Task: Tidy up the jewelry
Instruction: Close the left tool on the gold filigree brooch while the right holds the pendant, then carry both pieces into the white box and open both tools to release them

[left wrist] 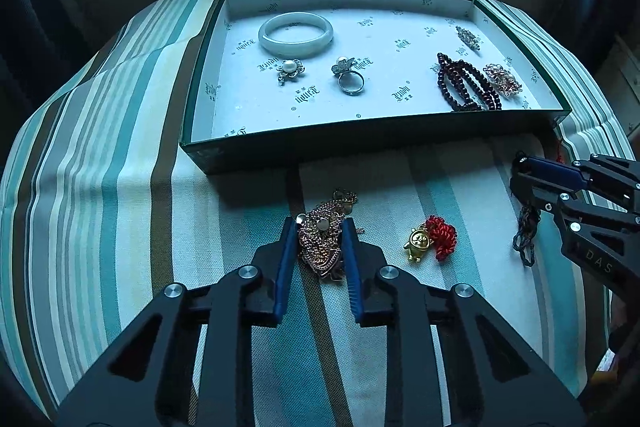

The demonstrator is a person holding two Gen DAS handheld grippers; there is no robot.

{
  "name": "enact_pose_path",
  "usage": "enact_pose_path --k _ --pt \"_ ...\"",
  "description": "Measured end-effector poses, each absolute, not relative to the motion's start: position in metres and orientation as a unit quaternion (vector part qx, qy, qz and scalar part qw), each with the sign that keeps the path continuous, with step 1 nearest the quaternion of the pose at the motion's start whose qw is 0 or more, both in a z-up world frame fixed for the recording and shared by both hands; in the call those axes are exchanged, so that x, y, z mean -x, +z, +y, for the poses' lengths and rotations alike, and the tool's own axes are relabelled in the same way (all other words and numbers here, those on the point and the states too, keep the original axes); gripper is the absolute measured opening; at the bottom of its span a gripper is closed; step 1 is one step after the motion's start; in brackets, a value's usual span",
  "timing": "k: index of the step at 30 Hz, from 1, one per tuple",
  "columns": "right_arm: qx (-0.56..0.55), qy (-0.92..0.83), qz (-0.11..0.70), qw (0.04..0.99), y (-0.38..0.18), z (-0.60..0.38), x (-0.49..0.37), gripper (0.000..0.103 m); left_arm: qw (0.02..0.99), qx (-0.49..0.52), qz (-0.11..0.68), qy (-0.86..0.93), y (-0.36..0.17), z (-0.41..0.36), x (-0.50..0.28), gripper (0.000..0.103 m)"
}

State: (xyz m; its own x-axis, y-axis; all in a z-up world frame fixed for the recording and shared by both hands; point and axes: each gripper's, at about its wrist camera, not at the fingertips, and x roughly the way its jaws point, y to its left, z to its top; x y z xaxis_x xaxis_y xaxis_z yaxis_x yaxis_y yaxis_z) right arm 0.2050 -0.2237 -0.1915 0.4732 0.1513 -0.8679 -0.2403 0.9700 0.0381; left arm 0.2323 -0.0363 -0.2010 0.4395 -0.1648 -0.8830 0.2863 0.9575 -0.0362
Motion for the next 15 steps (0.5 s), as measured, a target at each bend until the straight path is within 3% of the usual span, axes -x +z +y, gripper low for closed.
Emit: enact_pose_path --k 15 --pt "0.046 0.115 0.497 0.859 -0.1895 -0.2201 -0.2022 0.021 0.854 -0.065 0.500 -0.129 -0.1943 -0.0300 -0.2261 0.013"
